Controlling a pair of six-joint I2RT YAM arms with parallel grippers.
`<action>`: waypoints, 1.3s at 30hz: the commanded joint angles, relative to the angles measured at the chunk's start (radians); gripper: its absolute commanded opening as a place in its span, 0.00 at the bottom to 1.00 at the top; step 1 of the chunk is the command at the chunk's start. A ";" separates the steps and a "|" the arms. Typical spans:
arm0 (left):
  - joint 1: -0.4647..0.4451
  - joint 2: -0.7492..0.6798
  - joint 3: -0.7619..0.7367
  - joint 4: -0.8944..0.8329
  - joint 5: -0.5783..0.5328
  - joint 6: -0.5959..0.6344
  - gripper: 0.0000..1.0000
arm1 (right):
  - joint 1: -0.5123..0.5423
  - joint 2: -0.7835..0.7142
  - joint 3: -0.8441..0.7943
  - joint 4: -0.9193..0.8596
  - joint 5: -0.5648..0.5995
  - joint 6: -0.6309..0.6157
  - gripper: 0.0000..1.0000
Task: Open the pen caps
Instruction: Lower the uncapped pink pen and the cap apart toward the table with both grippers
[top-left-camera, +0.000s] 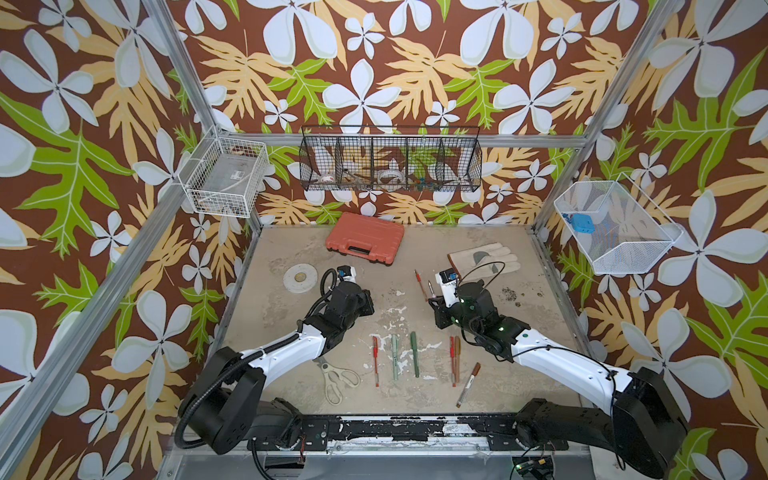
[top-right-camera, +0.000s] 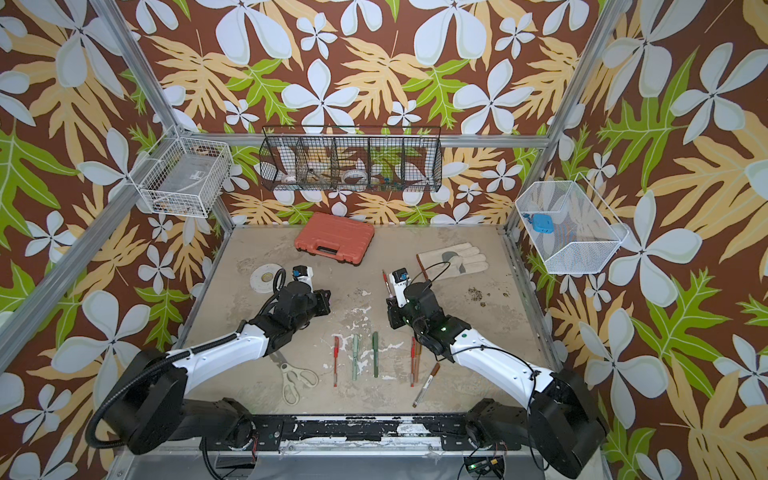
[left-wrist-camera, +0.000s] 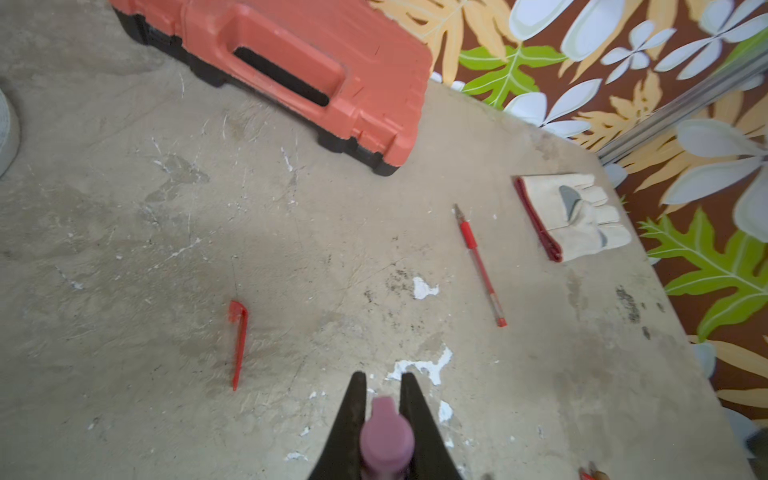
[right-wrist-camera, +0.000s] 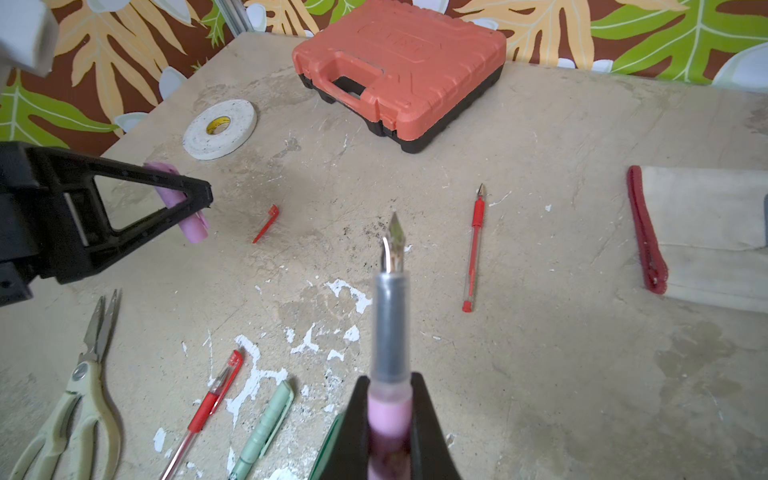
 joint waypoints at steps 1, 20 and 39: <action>0.016 0.070 0.036 -0.038 0.030 0.039 0.01 | -0.004 0.029 0.018 -0.008 0.027 0.016 0.00; 0.080 0.369 0.163 -0.089 0.112 0.070 0.06 | -0.150 0.117 0.005 -0.014 -0.062 0.114 0.00; 0.083 0.411 0.213 -0.186 0.018 0.074 0.20 | -0.174 0.639 0.480 -0.212 0.110 0.076 0.02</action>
